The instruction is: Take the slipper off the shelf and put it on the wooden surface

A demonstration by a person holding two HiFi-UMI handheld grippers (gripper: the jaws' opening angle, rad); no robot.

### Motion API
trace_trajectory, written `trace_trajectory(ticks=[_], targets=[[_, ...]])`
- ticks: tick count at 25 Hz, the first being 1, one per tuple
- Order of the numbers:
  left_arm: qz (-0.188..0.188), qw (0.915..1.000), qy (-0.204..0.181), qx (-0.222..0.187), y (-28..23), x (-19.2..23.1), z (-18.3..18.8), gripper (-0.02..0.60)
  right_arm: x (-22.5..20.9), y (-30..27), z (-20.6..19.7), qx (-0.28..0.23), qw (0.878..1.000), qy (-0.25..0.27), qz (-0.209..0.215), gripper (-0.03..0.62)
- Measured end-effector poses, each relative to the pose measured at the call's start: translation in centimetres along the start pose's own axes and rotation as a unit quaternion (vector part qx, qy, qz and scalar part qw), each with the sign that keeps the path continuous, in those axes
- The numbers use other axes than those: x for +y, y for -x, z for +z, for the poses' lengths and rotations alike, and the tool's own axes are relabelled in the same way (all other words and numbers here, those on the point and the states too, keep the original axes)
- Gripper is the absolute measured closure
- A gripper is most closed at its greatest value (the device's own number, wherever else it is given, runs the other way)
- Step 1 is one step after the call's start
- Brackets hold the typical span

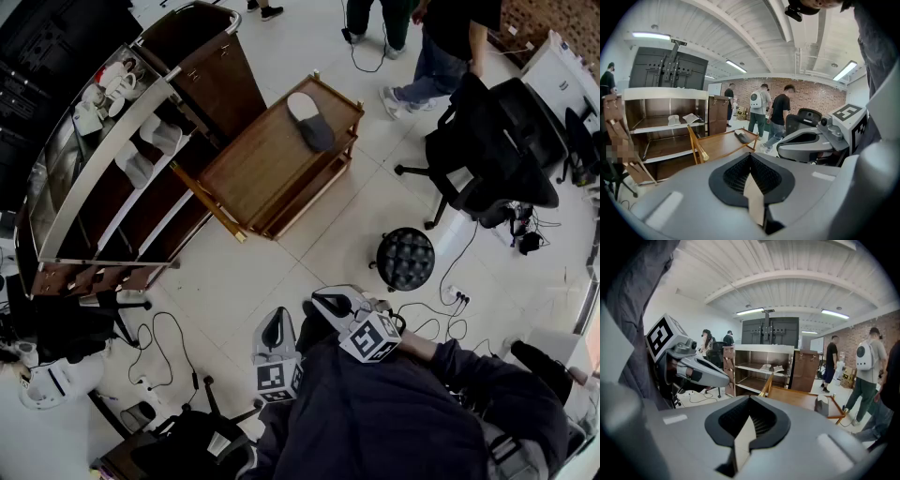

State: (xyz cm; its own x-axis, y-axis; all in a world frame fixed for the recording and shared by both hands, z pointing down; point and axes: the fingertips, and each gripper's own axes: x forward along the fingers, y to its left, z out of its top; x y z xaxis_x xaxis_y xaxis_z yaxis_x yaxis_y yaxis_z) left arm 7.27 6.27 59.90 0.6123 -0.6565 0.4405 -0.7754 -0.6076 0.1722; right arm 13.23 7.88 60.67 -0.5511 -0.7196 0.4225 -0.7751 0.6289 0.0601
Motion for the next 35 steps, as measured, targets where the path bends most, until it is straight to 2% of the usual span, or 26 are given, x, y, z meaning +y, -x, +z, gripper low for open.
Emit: trace_trajectory(ticks=[4, 7, 9, 12, 17, 20, 22, 24, 27, 28, 30, 33, 35], targets=[[-0.006, 0.9999, -0.001, 0.008, 0.4, 3.7, 0.7, 0.565, -1.4, -3.4, -0.3, 0.027, 0.999, -0.025, -0.040, 0.594], [-0.001, 0.9999, 0.008, 0.006, 0.3, 6.2, 1.2, 0.565, -5.8, -6.8, -2.0, 0.053, 0.994, -0.056, -0.077, 0.594], [0.012, 0.9998, 0.016, 0.007, 0.3, 7.9, 1.4, 0.565, -10.3, -9.2, -3.6, 0.077, 0.989, -0.085, -0.095, 0.591], [0.040, 0.9985, 0.034, 0.014, 0.6, 10.8, 1.2, 0.565, -18.4, -12.8, -6.2, 0.127, 0.979, -0.102, -0.125, 0.493], [0.094, 0.9935, 0.057, 0.032, -1.5, 16.3, 2.1, 0.565, -33.8, -20.1, -9.5, 0.204, 0.960, -0.072, -0.176, 0.468], [0.130, 0.9883, 0.070, 0.038, -4.1, 19.8, 4.5, 0.565, -42.2, -24.2, -12.0, 0.254, 0.945, -0.056, -0.200, 0.468], [0.147, 0.9855, 0.073, 0.042, -5.6, 21.3, 6.6, 0.565, -46.2, -26.2, -13.9, 0.290, 0.932, -0.049, -0.209, 0.468], [0.159, 0.9830, 0.077, 0.051, -7.0, 22.1, 8.4, 0.565, -48.7, -27.7, -15.8, 0.323, 0.921, -0.052, -0.210, 0.468], [0.165, 0.9810, 0.080, 0.063, -9.2, 23.1, 9.2, 0.565, -51.1, -29.2, -18.9, 0.359, 0.907, -0.069, -0.208, 0.470], [0.166, 0.9807, 0.079, 0.067, -9.7, 23.4, 9.4, 0.565, -51.4, -29.9, -19.7, 0.361, 0.907, -0.073, -0.206, 0.489], [0.167, 0.9803, 0.075, 0.074, -10.4, 24.2, 9.6, 0.565, -51.4, -30.5, -20.5, 0.357, 0.907, -0.084, -0.207, 0.564], [0.166, 0.9804, 0.075, 0.075, -11.2, 25.3, 10.0, 0.565, -50.6, -29.3, -20.0, 0.355, 0.902, -0.101, -0.224, 0.582], [0.161, 0.9813, 0.079, 0.072, -12.0, 25.6, 10.6, 0.565, -49.2, -28.3, -18.3, 0.342, 0.906, -0.117, -0.223, 0.585]])
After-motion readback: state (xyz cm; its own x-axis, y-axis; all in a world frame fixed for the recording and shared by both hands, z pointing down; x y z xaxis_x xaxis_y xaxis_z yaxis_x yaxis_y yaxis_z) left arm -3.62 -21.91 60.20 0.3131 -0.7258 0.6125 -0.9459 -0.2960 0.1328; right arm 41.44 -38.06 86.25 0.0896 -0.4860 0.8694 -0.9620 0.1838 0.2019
